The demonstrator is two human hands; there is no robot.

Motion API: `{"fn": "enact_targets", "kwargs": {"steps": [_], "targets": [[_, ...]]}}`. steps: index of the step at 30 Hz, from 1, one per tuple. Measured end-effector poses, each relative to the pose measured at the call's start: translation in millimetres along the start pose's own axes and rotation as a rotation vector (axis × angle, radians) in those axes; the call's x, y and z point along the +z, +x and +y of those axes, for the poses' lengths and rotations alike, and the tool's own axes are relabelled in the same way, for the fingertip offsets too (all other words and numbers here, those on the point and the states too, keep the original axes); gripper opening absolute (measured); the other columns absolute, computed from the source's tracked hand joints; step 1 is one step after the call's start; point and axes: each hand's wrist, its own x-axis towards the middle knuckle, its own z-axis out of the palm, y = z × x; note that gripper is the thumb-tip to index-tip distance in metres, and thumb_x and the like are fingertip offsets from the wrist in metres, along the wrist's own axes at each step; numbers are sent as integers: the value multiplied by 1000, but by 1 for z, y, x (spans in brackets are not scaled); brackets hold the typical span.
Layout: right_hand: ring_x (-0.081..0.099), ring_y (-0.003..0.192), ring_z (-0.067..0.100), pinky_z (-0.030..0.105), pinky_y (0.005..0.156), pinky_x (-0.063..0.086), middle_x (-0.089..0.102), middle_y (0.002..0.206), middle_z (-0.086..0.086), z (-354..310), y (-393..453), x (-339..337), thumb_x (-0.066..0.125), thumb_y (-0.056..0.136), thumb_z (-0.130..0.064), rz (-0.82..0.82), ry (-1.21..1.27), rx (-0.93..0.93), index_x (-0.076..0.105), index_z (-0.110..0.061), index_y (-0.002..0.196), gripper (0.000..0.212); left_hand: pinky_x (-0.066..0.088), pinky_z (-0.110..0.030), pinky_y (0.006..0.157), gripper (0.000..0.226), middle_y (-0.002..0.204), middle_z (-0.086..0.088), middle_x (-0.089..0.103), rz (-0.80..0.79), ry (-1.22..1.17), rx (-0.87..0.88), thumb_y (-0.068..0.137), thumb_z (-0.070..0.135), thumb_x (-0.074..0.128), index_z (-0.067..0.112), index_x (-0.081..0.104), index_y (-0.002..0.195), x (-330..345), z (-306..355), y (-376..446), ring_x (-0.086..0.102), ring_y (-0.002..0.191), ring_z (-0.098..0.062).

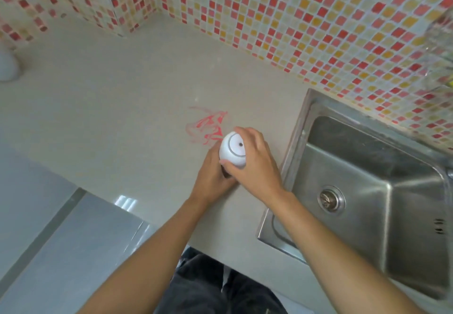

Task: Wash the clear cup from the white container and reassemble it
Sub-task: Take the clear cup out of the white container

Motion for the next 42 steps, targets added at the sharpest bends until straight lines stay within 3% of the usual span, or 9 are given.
{"fn": "enact_targets", "kwargs": {"steps": [6,11,15,22,28,32,36,39,42], "targets": [[51,110,24,38,84,50,45,127,-2,-6,5,-2,75,69,-54,-53,-137,63,35,-32,136,82,41,-10,90,69,126,15,52,120,32,0,76,28,78,30,42,135,5,10,-4,52,115,4],[56,100,30,37,80,49,53,114,7,-10,20,-11,72,67,-56,-149,-245,80,39,-24,134,81,50,-26,85,80,120,24,53,104,112,-73,67,39,82,28,42,136,5,5,0,57,107,0],[54,101,30,38,83,49,51,114,7,-7,28,-18,74,66,-52,-267,-246,26,39,-24,134,81,52,-35,84,89,122,19,57,99,132,-123,65,45,83,29,36,139,5,-2,-1,59,108,-6],[52,106,29,37,86,48,45,119,4,-5,38,-28,77,66,-45,-412,-265,-55,36,-31,136,82,51,-31,81,103,121,19,58,99,144,-185,65,46,83,25,23,146,6,-4,-1,60,106,-12],[48,89,22,41,71,52,41,110,-5,-19,45,-46,72,68,-29,-579,-398,-291,42,-39,124,65,54,-39,81,93,116,16,61,52,117,-185,66,50,81,33,27,141,2,-2,0,62,103,-12],[54,93,21,40,78,50,44,111,-5,-20,55,-75,75,63,-40,-557,-338,-249,40,-37,125,71,48,-31,84,113,133,8,56,82,183,-181,65,47,83,17,16,151,4,0,-1,57,115,-22],[49,108,17,35,92,44,51,117,-7,-17,53,-101,75,62,-51,-485,-288,-206,41,-38,130,77,39,-22,80,114,133,9,56,85,207,-185,66,44,84,17,13,151,5,-1,-2,54,117,-21],[40,106,14,34,87,40,56,115,-11,-12,52,-128,72,62,-64,-308,-262,-118,47,-38,127,74,41,-25,85,115,136,13,53,79,211,-207,66,47,83,23,9,151,5,-2,-3,52,121,-20],[48,101,16,33,80,45,58,107,-11,7,50,-138,73,61,-67,-94,-107,54,53,-36,118,68,37,-24,87,114,136,10,52,69,217,-233,66,44,84,23,11,151,6,0,-3,51,121,-22]]}}
